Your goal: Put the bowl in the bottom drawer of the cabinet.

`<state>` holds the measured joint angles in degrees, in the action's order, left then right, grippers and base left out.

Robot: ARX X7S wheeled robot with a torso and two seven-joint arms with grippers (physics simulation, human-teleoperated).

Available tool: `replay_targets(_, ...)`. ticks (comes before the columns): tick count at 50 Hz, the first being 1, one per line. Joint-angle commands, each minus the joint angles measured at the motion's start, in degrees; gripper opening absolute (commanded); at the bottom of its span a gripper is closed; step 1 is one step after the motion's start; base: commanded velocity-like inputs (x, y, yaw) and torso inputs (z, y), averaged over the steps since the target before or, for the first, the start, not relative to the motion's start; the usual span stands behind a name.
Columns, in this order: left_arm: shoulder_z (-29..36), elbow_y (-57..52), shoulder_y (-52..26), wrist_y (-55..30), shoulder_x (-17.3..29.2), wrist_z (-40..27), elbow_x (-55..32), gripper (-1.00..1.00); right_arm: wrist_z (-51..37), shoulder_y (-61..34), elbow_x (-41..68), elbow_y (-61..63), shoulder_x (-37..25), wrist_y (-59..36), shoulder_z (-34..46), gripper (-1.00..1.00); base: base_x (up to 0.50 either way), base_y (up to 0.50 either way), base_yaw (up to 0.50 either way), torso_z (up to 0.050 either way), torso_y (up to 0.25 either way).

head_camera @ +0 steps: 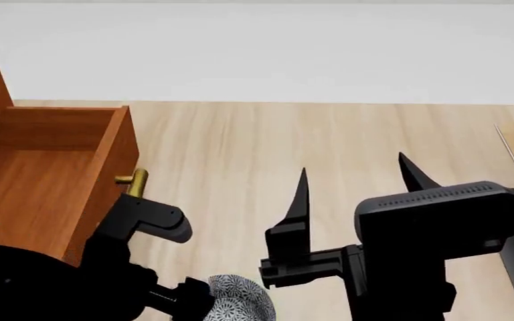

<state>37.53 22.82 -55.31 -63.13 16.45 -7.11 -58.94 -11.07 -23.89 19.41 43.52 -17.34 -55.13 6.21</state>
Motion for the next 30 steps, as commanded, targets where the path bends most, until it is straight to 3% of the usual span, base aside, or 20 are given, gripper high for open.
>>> replay_targets(1, 1.63, 2.90, 0.45, 1.72, -0.54, 2.37, 1.35, 1.00, -0.24, -0.23, 0.06, -0.53, -0.03, 0.29, 0.45, 1.00, 0.00, 0.00, 0.00, 0.000, 0.000)
replay_targets(27, 3.32, 4.94, 1.34, 2.91, -0.83, 4.61, 1.91, 1.00, -0.80, -0.19, 0.60, -0.64, -0.24, 0.62, 0.85, 1.00, 0.00, 0.00, 0.00, 0.000, 0.000)
replay_targets(28, 3.22, 4.71, 1.32, 2.77, -0.79, 4.35, 1.80, -1.00, -0.84, -0.19, 0.60, -0.61, -0.26, 0.63, 0.87, 1.00, 0.00, 0.00, 0.00, 0.000, 0.000)
replay_targets(30, 3.08, 4.42, 1.39, 2.60, -0.72, 4.19, 1.54, -1.00, -0.88, -0.20, 0.65, -0.56, -0.29, 0.62, 0.90, 1.00, 0.00, 0.00, 0.00, 0.000, 0.000)
